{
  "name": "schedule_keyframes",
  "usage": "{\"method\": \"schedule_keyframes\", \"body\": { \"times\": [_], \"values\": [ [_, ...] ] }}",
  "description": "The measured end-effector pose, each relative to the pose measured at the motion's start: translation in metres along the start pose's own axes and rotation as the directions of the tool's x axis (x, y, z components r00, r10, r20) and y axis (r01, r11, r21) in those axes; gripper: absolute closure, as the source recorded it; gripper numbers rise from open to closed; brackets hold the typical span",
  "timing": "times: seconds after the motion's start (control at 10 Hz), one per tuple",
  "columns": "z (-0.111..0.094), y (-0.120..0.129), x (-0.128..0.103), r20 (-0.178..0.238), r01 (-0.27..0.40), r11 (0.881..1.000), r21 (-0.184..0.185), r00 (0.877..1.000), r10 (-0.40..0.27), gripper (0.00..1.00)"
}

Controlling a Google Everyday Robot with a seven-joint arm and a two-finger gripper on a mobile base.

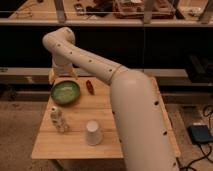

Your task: Knock the bottle over

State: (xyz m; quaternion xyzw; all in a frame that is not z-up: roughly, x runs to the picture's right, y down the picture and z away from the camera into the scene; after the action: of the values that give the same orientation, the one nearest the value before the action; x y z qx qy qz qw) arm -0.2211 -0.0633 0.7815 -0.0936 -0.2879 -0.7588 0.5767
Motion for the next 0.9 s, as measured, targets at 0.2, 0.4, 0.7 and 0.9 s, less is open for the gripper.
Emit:
{"method": "schedule_keyframes", "body": {
  "times": [0.2, 0.4, 0.7, 0.9],
  "values": [
    [0.001, 0.001, -0.001, 0.002, 0.000, 1.000, 0.000, 1.000, 0.000, 0.22],
    [0.008, 0.008, -0.006, 0.035, 0.040, 0.999, 0.015, 0.999, -0.041, 0.24],
    [0.026, -0.008, -0.003, 0.082, 0.160, 0.984, 0.080, 0.983, -0.166, 0.52],
    [0.035, -0.035, -0.002, 0.086, 0.225, 0.962, 0.157, 0.967, -0.241, 0.70]
  ]
}}
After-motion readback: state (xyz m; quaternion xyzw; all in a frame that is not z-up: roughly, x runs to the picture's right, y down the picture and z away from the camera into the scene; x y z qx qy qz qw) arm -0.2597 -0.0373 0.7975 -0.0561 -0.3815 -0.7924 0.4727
